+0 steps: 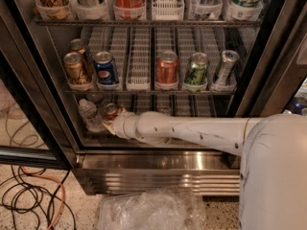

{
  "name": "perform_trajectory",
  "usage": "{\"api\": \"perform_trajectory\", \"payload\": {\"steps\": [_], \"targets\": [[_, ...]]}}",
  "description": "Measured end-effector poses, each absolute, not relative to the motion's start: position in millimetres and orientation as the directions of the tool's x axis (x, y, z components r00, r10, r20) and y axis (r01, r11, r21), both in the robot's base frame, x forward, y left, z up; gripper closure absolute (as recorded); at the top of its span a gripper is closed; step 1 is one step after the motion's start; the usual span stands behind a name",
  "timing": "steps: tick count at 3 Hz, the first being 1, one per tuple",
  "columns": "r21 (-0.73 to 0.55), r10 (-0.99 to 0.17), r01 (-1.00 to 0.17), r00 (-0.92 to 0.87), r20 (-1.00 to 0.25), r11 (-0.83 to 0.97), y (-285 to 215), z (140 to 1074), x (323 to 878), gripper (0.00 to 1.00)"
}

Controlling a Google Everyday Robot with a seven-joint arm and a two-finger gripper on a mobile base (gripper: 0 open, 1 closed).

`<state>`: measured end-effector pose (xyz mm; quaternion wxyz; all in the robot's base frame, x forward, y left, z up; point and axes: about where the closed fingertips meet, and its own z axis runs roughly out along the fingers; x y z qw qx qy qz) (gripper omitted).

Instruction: Pick coke can from bottom shelf of fridge

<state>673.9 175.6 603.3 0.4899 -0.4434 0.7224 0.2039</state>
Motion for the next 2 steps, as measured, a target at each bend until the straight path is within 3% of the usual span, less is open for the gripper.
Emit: {"api": "perform_trajectory", "payload": {"steps": [1, 2], "targets": [[-0.140, -0.441, -0.840, -0.127, -0.889, 0.524, 175.6, 603.3, 673.9, 0.88], [-0.140, -0.441, -0.840, -0.127, -0.889, 0.524, 175.6, 603.4, 673.9, 1.00]]}}
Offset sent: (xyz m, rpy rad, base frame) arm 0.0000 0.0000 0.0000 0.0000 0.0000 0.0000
